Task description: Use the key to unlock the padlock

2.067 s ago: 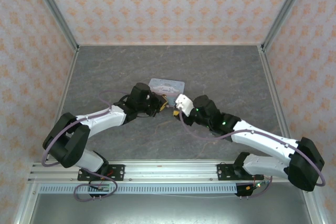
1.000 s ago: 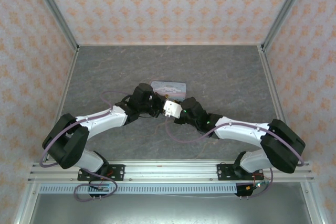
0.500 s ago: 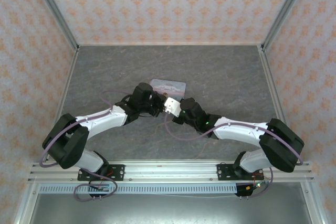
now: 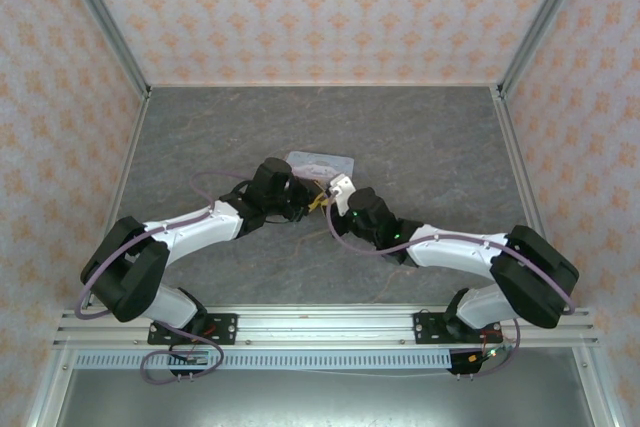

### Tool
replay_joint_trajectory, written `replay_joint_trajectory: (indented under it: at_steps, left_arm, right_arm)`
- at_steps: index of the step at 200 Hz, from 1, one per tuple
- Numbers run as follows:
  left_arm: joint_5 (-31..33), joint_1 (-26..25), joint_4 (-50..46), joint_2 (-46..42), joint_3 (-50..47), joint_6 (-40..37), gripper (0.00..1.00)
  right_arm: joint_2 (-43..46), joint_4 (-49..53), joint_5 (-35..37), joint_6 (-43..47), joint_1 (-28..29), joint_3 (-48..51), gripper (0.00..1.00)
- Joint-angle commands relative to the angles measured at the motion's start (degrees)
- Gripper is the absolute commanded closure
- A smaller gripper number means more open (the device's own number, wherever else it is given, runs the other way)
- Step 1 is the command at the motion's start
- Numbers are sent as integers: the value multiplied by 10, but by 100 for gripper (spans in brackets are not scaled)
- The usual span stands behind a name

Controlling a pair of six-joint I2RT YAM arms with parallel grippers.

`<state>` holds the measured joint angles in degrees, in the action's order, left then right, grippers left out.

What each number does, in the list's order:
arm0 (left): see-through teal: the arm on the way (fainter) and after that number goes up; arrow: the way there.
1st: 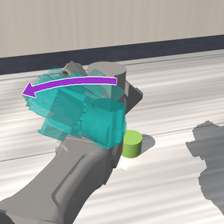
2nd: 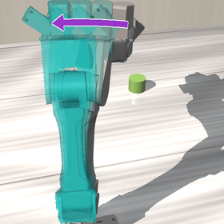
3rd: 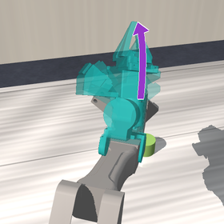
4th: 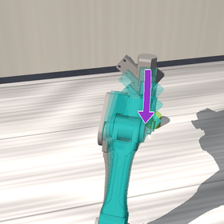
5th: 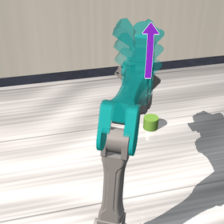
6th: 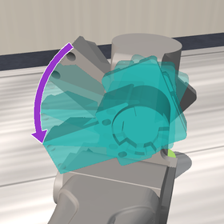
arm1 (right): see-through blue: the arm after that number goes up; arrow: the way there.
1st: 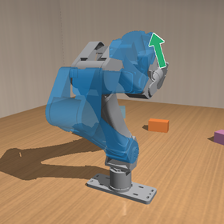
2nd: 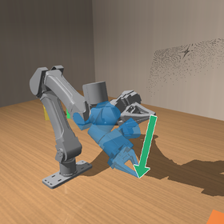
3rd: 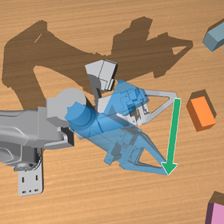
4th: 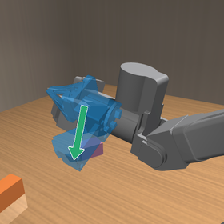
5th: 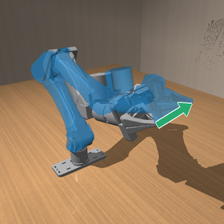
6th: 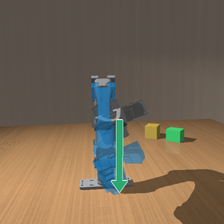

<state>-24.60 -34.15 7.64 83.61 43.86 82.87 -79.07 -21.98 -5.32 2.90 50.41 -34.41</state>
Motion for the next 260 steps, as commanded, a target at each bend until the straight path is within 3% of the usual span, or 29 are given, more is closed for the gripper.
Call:
replay_joint_trajectory:
  at_steps: [1,33,85,116,150,173,216,260]
  left_arm:
    - [20,-7,-22,8,-1,-16,72]
    - [31,-6,-26,17,-7,-24,57]
    - [54,6,-82,-9,-7,-58,46]
    - [69,31,-122,-34,-6,-86,41]
    - [98,68,-179,-60,3,-135,33]
    - [87,101,-176,-58,5,-159,28]
    - [66,126,-167,-18,44,-221,25]
    - [52,129,-166,48,95,-268,24]
  right_arm:
    - [-9,-53,-29,-132,-21,23,100]
    - [-24,-61,-50,-172,-34,43,100]
    - [-42,-100,-90,-273,-62,80,100]
    - [-63,-138,-147,-363,-96,100,100]
    - [-84,-146,-178,-397,-119,105,100]
    - [-84,-141,-181,-403,-132,110,82]
    - [-26,-62,-166,-340,-143,100,60]
    - [-22,-141,-248,-318,-165,93,35]
